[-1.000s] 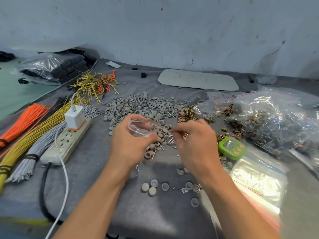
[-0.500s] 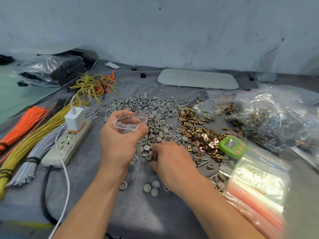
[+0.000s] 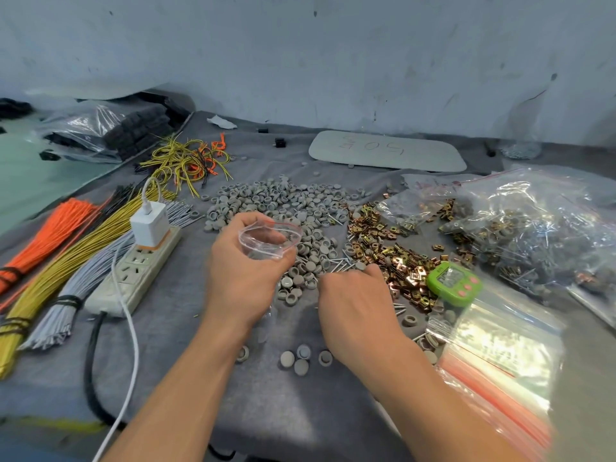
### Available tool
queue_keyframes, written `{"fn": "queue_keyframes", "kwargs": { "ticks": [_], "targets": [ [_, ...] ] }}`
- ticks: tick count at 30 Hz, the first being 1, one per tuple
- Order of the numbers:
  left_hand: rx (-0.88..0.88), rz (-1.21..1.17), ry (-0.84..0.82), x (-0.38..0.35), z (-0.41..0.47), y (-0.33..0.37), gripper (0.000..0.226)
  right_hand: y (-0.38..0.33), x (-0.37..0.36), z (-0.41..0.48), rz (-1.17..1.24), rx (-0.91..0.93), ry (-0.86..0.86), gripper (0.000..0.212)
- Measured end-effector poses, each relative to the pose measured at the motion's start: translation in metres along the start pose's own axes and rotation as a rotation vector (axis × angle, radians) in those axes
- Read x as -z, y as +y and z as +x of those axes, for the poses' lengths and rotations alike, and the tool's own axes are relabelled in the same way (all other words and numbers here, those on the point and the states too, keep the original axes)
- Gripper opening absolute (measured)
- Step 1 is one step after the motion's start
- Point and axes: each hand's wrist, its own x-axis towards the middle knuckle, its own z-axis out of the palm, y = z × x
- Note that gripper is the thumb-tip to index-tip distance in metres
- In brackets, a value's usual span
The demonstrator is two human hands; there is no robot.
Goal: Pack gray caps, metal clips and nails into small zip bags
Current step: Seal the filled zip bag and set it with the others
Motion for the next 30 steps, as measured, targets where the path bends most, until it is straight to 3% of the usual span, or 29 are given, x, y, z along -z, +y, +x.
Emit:
{"fn": "queue_keyframes", "kwargs": {
  "ticks": [3,7,9,12,15,20,23,28,30],
  "targets": [
    [-0.032,0.077,-0.027,-0.002,-0.003,0.003,0.042,0.0,-0.005,-0.001,0.005,-0.05,0.053,0.026],
    [-0.1,0.238,-0.128,-0.011,-0.011,0.009,0.043,0.009,0.001,0.003,0.708,-0.199,0.374,0.025],
    [-0.128,0.342,-0.207,-0.019,-0.016,0.01,0.043,0.016,0.008,0.004,0.937,-0.193,0.485,0.023],
    [-0.155,0.427,-0.289,-0.029,-0.022,0.012,0.045,0.025,0.013,0.004,1.016,-0.16,0.394,0.017],
    [-0.153,0.397,-0.305,-0.031,-0.023,0.014,0.043,0.028,0.01,0.003,1.0,-0.161,0.283,0.016],
    [-0.111,0.227,-0.232,-0.031,-0.02,0.011,0.047,0.053,0.013,0.005,1.029,-0.342,0.416,0.029],
    [-0.069,0.117,-0.156,-0.027,-0.015,0.01,0.048,0.076,0.01,0.001,0.766,-0.488,0.352,0.028],
    [-0.101,0.07,-0.014,-0.022,-0.013,0.013,0.047,0.081,0.004,-0.005,0.347,-0.442,0.058,0.009],
    [-0.11,0.112,-0.026,-0.024,-0.015,0.014,0.048,0.074,0.002,-0.006,0.308,-0.42,0.066,0.024]
  ]
}}
